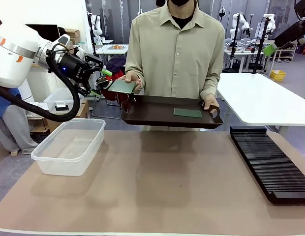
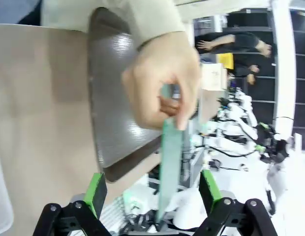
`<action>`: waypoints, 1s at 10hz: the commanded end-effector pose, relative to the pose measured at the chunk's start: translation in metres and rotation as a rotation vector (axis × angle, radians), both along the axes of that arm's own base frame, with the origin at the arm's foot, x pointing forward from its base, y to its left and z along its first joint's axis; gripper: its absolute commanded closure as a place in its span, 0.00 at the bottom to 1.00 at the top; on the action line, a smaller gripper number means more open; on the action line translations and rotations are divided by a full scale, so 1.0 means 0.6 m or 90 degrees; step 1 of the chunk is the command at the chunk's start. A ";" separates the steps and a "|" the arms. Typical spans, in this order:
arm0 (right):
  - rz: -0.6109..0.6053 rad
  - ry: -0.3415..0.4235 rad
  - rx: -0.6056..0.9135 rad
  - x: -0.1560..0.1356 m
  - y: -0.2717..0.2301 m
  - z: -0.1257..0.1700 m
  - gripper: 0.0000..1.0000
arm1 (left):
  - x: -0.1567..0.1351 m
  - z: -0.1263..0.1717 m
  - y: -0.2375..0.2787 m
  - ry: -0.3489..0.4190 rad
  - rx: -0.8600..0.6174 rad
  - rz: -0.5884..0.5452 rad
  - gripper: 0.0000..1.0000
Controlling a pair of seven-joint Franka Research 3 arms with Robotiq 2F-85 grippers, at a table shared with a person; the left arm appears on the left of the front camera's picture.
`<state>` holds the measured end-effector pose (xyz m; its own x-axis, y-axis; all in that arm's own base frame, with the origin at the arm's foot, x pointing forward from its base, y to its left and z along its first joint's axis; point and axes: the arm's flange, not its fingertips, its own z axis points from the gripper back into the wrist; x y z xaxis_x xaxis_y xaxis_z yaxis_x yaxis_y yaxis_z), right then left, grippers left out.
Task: Sort PCBs into racks and boxes based on the side picked up.
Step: Pick up the Blank PCB handed by the Human.
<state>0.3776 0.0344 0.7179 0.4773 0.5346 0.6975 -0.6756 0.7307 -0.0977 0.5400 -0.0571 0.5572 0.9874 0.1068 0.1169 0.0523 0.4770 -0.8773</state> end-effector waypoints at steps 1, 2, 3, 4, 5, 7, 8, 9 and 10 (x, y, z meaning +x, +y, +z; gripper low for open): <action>0.005 0.001 -0.001 -0.003 -0.001 -0.005 0.00 | 0.010 -0.002 0.010 -0.018 -0.085 -0.028 0.00; 0.005 0.001 -0.001 -0.003 -0.001 -0.005 0.00 | 0.013 -0.003 0.008 -0.031 -0.111 -0.050 0.00; 0.005 0.001 -0.001 -0.003 -0.001 -0.005 0.00 | 0.013 -0.006 0.001 -0.038 -0.132 -0.066 0.00; 0.005 0.001 -0.001 -0.003 -0.001 -0.005 0.00 | 0.014 -0.010 -0.005 -0.032 -0.148 -0.086 0.00; 0.005 0.001 -0.001 -0.003 -0.001 -0.005 0.00 | 0.019 -0.016 -0.010 -0.026 -0.150 -0.104 0.00; 0.005 0.001 -0.001 -0.003 -0.001 -0.005 0.00 | 0.025 -0.022 -0.021 -0.032 -0.168 -0.129 0.00; 0.005 0.001 -0.001 -0.003 -0.001 -0.005 0.00 | 0.025 -0.022 -0.026 -0.038 -0.184 -0.148 0.00; 0.005 0.001 -0.001 -0.003 -0.001 -0.005 0.00 | 0.024 -0.023 -0.030 -0.044 -0.191 -0.162 0.00; 0.005 0.001 -0.001 -0.003 -0.001 -0.005 0.00 | 0.025 -0.026 -0.033 -0.047 -0.198 -0.168 0.00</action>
